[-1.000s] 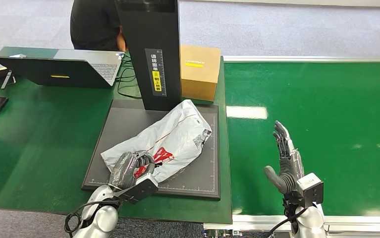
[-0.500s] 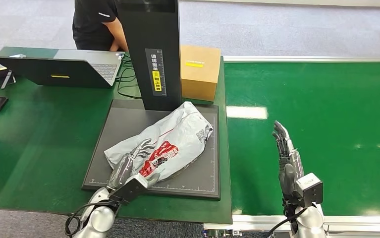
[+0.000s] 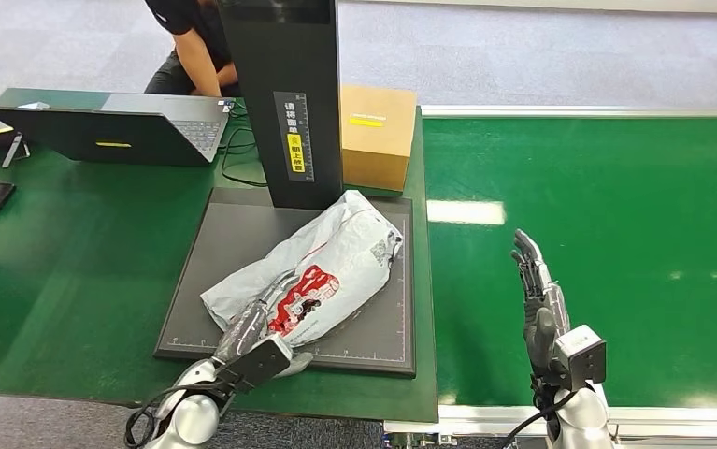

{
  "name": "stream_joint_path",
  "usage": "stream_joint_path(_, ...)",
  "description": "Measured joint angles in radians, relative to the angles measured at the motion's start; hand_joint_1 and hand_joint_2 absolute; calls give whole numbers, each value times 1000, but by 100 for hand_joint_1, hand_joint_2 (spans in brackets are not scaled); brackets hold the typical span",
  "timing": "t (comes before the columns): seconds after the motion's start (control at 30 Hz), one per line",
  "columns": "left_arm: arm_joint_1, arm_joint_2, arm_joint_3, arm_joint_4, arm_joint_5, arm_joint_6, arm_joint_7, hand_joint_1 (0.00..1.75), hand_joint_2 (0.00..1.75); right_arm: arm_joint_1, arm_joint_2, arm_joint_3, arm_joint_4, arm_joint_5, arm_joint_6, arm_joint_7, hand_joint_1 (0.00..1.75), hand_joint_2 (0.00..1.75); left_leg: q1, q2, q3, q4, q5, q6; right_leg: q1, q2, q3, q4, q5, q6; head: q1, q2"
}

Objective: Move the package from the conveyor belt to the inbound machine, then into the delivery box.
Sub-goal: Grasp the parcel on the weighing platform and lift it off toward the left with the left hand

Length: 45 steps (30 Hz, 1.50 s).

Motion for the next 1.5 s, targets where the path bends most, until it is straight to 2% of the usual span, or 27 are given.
stream_joint_path(0.27,-1,3,-15,0,-20,9,16,0,175,0,0,0,0,0,0,0,0,0,0,0,0,0,0,0,0,0,0,0,0,0,0,0)
stream_joint_path(0.5,-34,4,-16,35,-165,53,114,0,175,0,2,0,0,2,1,9,0,0,0,0,1,0,0,0,0,0,0,0,0,0,0,0)
stream_joint_path(0.53,-41,4,-17,45,-176,57,121,21,175,0,3,-1,0,4,2,10,0,0,0,0,1,0,0,0,0,0,1,0,0,0,0,0)
stream_joint_path(0.63,-55,3,-16,70,-190,63,130,152,175,0,8,-4,0,9,5,10,0,0,0,0,1,0,0,0,0,0,1,0,0,0,0,0)
stream_joint_path(0.67,-58,3,-16,75,-191,65,131,175,175,0,9,-4,0,9,6,10,0,0,0,0,1,0,0,0,0,0,1,0,0,0,0,0)
stream_joint_path(1.3,-96,2,9,111,-146,55,110,175,175,-1,16,-18,0,19,12,10,0,0,0,0,4,0,0,0,0,0,4,0,0,0,0,0)
stream_joint_path(1.5,-99,1,36,114,-225,175,154,175,175,6,16,-27,-3,17,11,8,0,0,0,1,5,0,0,-1,0,1,4,0,0,0,0,0)
